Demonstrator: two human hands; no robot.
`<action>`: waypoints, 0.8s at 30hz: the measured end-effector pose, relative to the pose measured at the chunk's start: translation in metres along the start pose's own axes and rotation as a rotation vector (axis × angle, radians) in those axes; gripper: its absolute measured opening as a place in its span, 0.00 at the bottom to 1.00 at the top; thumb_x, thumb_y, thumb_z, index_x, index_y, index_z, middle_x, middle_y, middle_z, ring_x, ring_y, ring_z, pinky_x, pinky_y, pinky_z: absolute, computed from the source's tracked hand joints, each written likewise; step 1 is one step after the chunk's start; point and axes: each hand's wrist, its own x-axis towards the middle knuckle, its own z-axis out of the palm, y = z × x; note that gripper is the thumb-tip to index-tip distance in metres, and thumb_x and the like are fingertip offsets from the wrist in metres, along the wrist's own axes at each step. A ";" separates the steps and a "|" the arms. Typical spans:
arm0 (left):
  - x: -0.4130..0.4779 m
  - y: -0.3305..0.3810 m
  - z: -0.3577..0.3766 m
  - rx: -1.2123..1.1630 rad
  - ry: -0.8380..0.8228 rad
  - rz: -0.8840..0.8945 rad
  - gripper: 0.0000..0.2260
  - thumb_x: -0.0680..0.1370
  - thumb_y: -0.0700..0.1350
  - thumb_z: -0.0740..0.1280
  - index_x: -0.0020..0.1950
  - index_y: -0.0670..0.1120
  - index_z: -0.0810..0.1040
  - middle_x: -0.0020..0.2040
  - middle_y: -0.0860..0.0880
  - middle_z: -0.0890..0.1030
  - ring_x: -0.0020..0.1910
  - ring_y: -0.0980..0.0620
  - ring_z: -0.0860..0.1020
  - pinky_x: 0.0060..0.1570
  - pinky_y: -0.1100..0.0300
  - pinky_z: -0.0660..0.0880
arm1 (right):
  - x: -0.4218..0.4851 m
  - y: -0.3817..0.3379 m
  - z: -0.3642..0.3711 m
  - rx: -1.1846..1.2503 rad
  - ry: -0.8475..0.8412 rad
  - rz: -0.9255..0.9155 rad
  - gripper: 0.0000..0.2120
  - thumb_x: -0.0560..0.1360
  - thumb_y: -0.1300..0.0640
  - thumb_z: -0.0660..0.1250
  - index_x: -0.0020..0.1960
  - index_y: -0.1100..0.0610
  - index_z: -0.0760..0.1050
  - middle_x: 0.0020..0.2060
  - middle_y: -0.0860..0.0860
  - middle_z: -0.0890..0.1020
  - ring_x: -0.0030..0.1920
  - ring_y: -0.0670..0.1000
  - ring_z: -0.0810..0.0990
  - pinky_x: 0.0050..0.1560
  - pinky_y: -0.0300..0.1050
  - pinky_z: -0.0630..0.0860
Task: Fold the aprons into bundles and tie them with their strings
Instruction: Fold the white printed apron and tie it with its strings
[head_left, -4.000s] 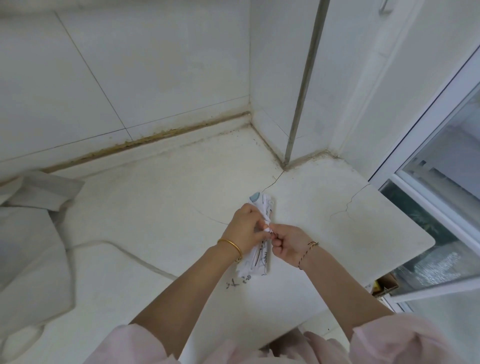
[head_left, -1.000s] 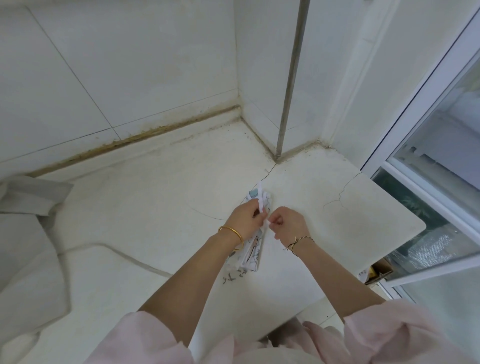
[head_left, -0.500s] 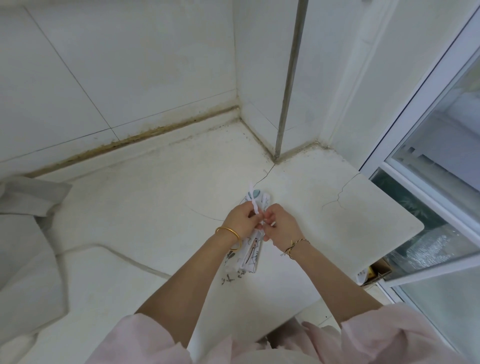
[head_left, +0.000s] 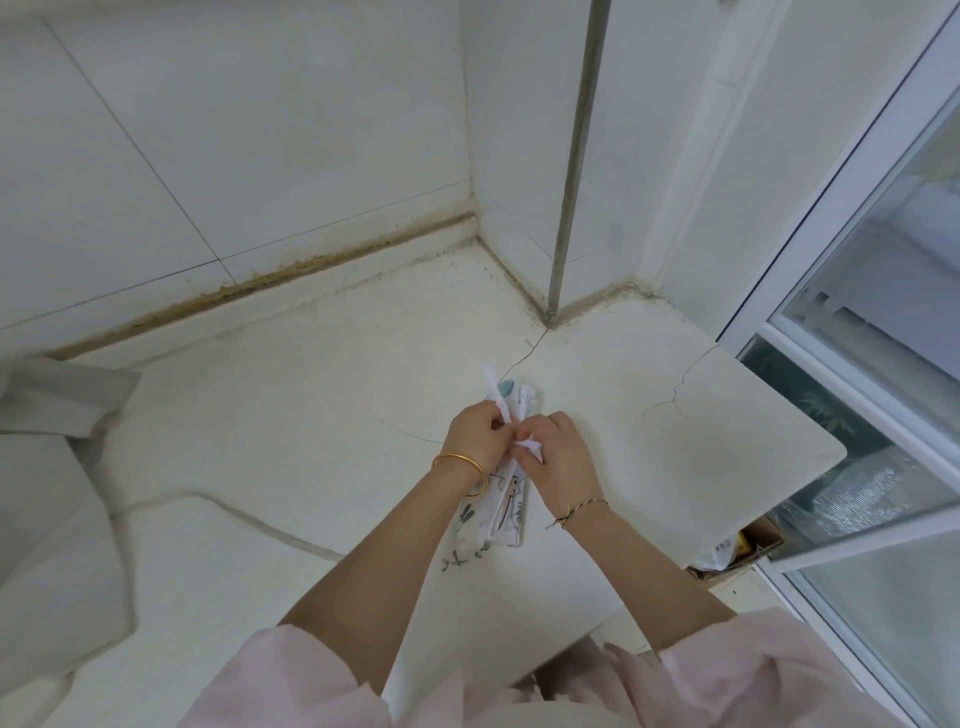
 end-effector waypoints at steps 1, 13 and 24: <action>0.001 0.000 0.001 -0.007 0.008 -0.005 0.15 0.75 0.40 0.66 0.31 0.47 0.65 0.30 0.48 0.71 0.30 0.53 0.68 0.31 0.63 0.65 | 0.000 0.001 0.000 -0.011 0.008 -0.008 0.06 0.75 0.62 0.66 0.52 0.61 0.77 0.45 0.50 0.70 0.42 0.48 0.70 0.39 0.27 0.66; -0.008 -0.006 -0.001 -0.138 0.000 0.127 0.16 0.72 0.32 0.65 0.56 0.45 0.68 0.47 0.48 0.71 0.40 0.54 0.72 0.41 0.66 0.71 | 0.002 0.005 0.002 -0.032 0.034 0.023 0.07 0.77 0.60 0.65 0.47 0.62 0.80 0.39 0.51 0.70 0.37 0.45 0.70 0.38 0.28 0.65; -0.012 -0.018 0.010 0.056 0.107 0.442 0.09 0.73 0.33 0.65 0.44 0.47 0.74 0.48 0.52 0.69 0.44 0.61 0.71 0.47 0.67 0.72 | 0.010 -0.009 -0.018 1.087 -0.092 0.788 0.09 0.77 0.67 0.63 0.40 0.60 0.77 0.25 0.48 0.74 0.23 0.42 0.66 0.23 0.30 0.65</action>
